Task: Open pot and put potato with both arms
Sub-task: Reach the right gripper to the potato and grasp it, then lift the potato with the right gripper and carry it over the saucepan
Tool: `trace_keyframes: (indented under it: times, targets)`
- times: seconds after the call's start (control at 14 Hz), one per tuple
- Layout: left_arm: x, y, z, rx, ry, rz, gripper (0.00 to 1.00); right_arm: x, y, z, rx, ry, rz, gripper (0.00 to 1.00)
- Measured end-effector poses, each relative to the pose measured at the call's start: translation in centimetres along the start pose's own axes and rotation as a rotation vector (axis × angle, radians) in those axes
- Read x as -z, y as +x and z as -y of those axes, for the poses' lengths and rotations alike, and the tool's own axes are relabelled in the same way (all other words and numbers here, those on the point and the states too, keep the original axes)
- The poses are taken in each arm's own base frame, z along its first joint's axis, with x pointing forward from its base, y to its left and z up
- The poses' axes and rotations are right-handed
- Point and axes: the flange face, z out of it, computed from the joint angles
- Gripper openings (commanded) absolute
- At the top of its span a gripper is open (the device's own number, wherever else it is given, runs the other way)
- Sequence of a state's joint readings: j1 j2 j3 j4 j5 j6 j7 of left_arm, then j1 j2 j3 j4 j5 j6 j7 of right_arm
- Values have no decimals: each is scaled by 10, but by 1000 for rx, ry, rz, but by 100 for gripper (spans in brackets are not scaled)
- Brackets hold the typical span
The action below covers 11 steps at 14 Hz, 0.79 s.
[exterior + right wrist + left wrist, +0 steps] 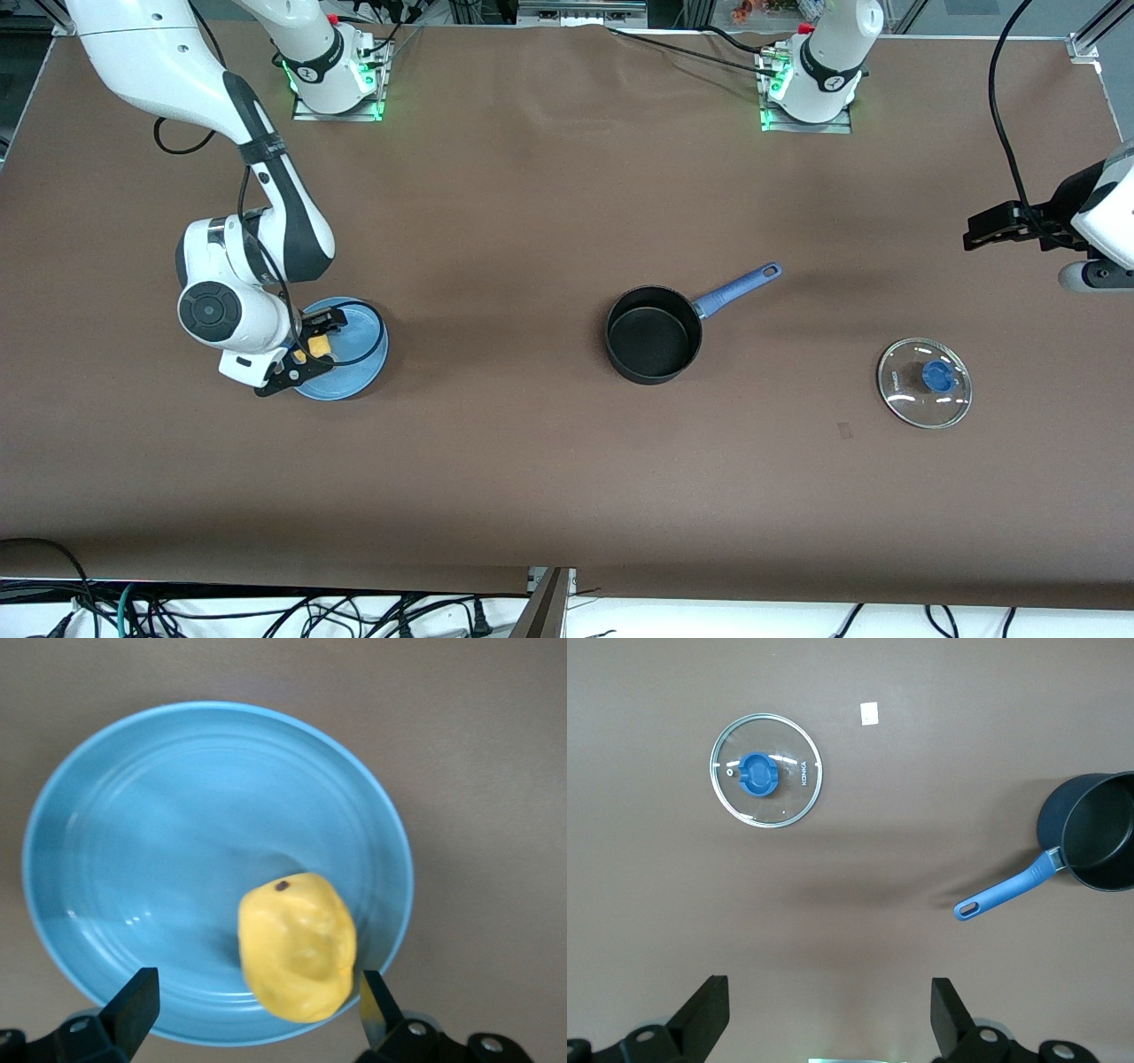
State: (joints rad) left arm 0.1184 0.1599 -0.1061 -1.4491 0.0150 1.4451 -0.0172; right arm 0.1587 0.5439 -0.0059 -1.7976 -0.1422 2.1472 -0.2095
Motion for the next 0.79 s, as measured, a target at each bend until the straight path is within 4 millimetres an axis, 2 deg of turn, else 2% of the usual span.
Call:
trace_keyframes:
  times: [0.21, 0.29, 0.5, 0.71, 0.79]
  targets:
    - [-4, 4, -4, -7, 0, 7, 100, -5, 2, -1, 21, -28, -6, 100]
    - [-6, 5, -5, -10, 0, 9, 100, -12, 2, 0, 23, -27, -3, 93]
    - [-7, 7, -13, -23, 1, 11, 100, -31, 3, -2, 21, -21, 11, 60]
    - [-3, 7, -20, -35, 3, 2, 100, -32, 3, -5, 17, -20, 12, 18]
    - [-3, 7, -19, -33, 3, 0, 100, -29, 4, -5, 15, -20, 6, 11]
